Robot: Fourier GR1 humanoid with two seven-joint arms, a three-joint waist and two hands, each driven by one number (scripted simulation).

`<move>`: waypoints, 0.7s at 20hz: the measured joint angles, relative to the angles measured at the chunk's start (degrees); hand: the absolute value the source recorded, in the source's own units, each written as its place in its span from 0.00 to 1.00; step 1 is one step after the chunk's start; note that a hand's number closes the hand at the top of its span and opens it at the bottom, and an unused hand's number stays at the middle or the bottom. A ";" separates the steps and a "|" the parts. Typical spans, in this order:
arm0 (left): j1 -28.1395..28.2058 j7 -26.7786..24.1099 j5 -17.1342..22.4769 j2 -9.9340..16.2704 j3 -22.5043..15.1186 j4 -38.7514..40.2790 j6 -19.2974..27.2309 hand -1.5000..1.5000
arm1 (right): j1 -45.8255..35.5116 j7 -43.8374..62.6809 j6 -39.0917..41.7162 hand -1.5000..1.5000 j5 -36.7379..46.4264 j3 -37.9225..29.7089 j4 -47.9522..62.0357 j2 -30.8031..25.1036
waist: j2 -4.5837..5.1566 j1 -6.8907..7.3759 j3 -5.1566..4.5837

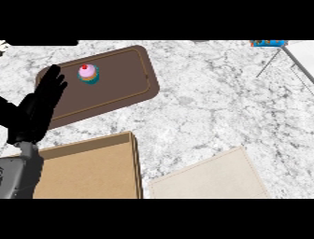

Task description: Pick the can from the placemat and place it in the tiered shelf

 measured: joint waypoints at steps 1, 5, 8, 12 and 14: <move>-0.10 -0.39 -0.03 -0.12 0.09 0.45 -0.03 0.50 | -0.41 -1.13 -1.33 0.00 -0.30 -0.08 0.99 -0.24 | 0.00 -0.02 0.01; -0.43 -0.05 -0.26 -0.12 0.19 0.51 -0.05 0.50 | -2.63 -6.27 -5.07 0.00 -2.33 -1.20 8.07 -3.64 | -0.01 0.03 -0.01; -0.07 0.13 0.10 0.30 0.74 0.14 -0.61 0.50 | -2.43 -8.19 -4.23 0.00 -5.42 -2.92 11.96 -7.10 | -0.07 -0.10 0.00; 0.31 -0.41 0.21 0.32 1.12 0.68 -0.88 0.50 | -2.21 -5.82 3.95 0.00 -11.00 -4.63 17.44 -12.36 | -0.15 -0.42 -0.03; 0.36 -0.41 0.14 0.22 1.00 0.60 -0.92 0.50 | -1.40 -5.19 8.23 0.00 -13.85 -6.83 21.40 -15.89 | -0.18 -0.63 -0.02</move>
